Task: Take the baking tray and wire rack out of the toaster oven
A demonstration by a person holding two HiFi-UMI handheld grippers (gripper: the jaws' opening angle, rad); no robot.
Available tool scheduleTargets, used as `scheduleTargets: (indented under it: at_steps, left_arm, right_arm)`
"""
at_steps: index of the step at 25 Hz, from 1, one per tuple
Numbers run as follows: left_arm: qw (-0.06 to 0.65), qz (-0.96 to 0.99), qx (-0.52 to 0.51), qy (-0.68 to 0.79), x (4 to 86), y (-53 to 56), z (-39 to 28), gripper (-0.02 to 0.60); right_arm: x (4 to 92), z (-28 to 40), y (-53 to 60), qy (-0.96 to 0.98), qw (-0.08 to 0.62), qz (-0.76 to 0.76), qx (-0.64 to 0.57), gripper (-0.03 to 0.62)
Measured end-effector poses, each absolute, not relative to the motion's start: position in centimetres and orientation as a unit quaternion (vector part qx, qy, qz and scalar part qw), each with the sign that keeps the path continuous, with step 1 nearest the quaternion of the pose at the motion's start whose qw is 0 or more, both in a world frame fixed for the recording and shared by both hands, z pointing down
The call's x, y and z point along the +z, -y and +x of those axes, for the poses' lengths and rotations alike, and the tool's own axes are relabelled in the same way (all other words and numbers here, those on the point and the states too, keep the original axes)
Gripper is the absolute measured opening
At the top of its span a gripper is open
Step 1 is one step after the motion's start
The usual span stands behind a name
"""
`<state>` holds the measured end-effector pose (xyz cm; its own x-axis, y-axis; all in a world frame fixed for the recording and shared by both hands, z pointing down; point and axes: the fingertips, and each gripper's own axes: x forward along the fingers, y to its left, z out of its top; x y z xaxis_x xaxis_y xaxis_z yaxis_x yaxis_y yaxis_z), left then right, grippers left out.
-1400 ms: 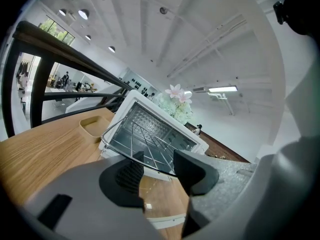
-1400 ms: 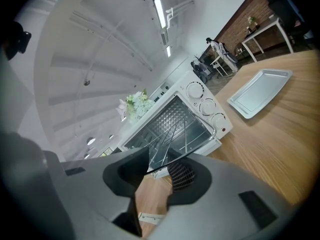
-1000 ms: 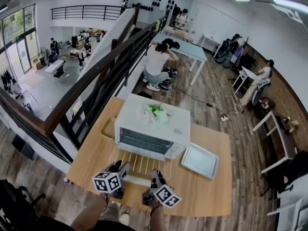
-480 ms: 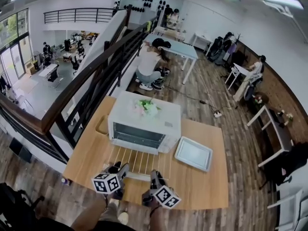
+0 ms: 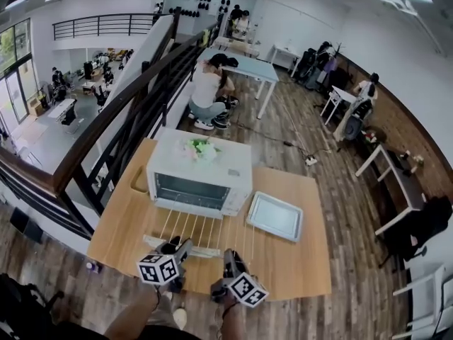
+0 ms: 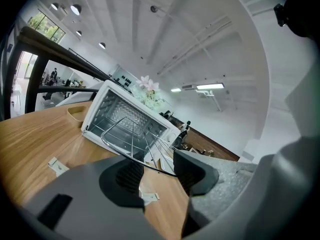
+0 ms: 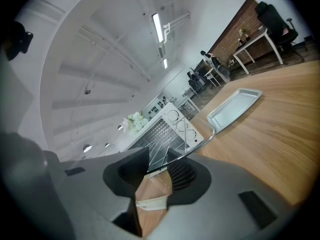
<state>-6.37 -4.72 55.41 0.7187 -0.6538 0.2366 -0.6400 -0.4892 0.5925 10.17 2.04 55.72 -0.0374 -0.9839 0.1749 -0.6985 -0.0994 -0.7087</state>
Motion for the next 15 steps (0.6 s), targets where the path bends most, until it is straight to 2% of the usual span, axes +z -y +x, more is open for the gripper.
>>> scheduleTargets:
  at_steps: [15]
  left_arm:
    - [0.351,0.888,0.023,0.296,57.0,0.8,3.3,0.184]
  right_arm:
    - [56.5,18.2,-8.5,-0.579,0.235,-0.714,-0.316,0.11]
